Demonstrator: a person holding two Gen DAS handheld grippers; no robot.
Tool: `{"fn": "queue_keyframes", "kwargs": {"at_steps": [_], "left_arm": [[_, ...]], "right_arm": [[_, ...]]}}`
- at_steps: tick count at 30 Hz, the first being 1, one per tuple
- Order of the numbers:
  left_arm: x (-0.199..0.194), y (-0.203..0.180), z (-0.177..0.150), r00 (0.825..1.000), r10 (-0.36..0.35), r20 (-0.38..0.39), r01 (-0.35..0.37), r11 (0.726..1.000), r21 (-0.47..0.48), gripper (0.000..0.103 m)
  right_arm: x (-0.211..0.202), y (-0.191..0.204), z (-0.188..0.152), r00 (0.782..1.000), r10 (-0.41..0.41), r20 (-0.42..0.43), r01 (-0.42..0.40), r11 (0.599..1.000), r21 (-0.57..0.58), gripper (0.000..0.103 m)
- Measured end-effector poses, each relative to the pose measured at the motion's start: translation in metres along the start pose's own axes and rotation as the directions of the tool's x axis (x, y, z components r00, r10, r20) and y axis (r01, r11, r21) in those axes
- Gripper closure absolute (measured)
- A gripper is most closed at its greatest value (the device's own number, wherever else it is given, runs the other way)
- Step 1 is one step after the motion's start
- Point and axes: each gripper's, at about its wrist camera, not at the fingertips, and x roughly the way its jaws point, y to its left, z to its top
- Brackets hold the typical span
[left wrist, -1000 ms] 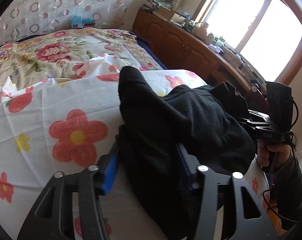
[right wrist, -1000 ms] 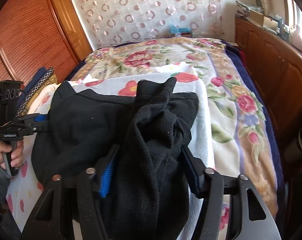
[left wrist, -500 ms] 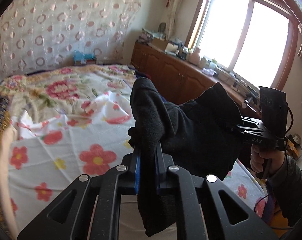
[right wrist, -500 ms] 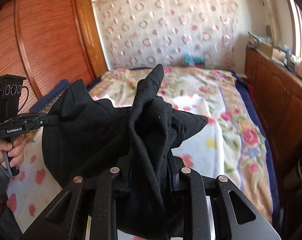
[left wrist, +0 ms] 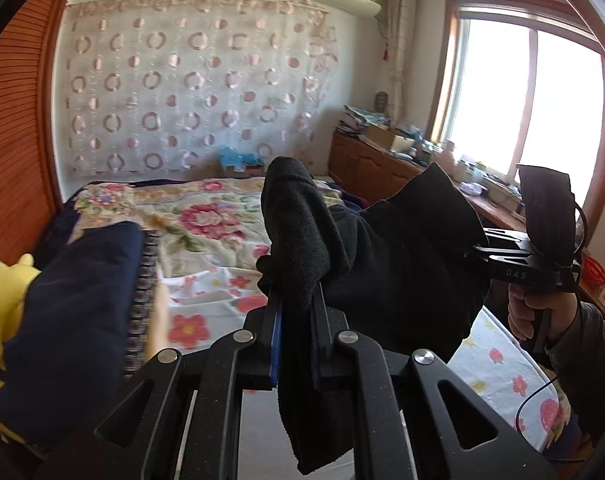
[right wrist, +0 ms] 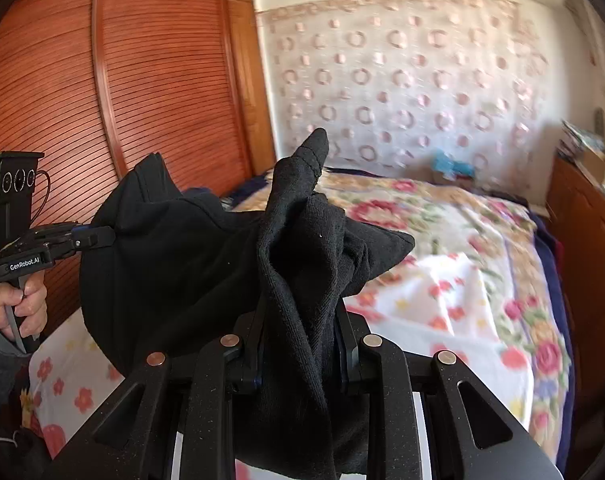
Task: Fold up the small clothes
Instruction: 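Grasp the folded shirt with both grippers and lift it, then carry the shirt to the clothes stack beside the yellow plush toy with both grippers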
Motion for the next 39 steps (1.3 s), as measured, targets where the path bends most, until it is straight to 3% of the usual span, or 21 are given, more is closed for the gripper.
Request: {"fn": "queue_keyframes", "kwargs": {"at_steps": [7, 16, 26, 31, 32, 35, 39], "left_arm": [[-0.024, 0.054, 0.0, 0.991, 0.115, 0.07, -0.11, 0.991, -0.075, 0.091], [-0.056, 0.113, -0.024, 0.95, 0.265, 0.166, -0.227, 0.949, -0.219, 0.091], [-0.052, 0.167, -0.081, 0.928, 0.363, 0.084, -0.307, 0.874, -0.377, 0.091], [-0.05, 0.173, -0.099, 0.929, 0.367, 0.044, -0.324, 0.865, -0.382, 0.091], [-0.048, 0.174, -0.101, 0.928, 0.37, 0.036, -0.33, 0.864, -0.381, 0.091], [-0.046, 0.173, -0.103, 0.926, 0.376, 0.024, -0.34, 0.863, -0.374, 0.091], [-0.049, 0.17, -0.103, 0.915, 0.402, 0.026, -0.365, 0.855, -0.369, 0.091]], "right_arm": [[0.063, 0.024, 0.059, 0.999, 0.051, 0.019, -0.048, 0.989, -0.138, 0.078], [0.149, 0.083, 0.137, 0.994, 0.112, -0.004, -0.107, 0.94, -0.324, 0.078], [0.289, 0.145, 0.18, 0.976, 0.154, -0.152, -0.207, 0.869, -0.449, 0.078], [0.351, 0.162, 0.189, 0.965, 0.182, -0.191, -0.251, 0.857, -0.449, 0.076], [0.354, 0.157, 0.192, 0.958, 0.225, -0.178, -0.284, 0.837, -0.468, 0.073], [0.365, 0.145, 0.203, 0.967, 0.183, -0.178, -0.241, 0.884, -0.4, 0.06], [0.362, 0.137, 0.205, 0.977, 0.182, -0.111, -0.21, 0.913, -0.349, 0.058]]}}
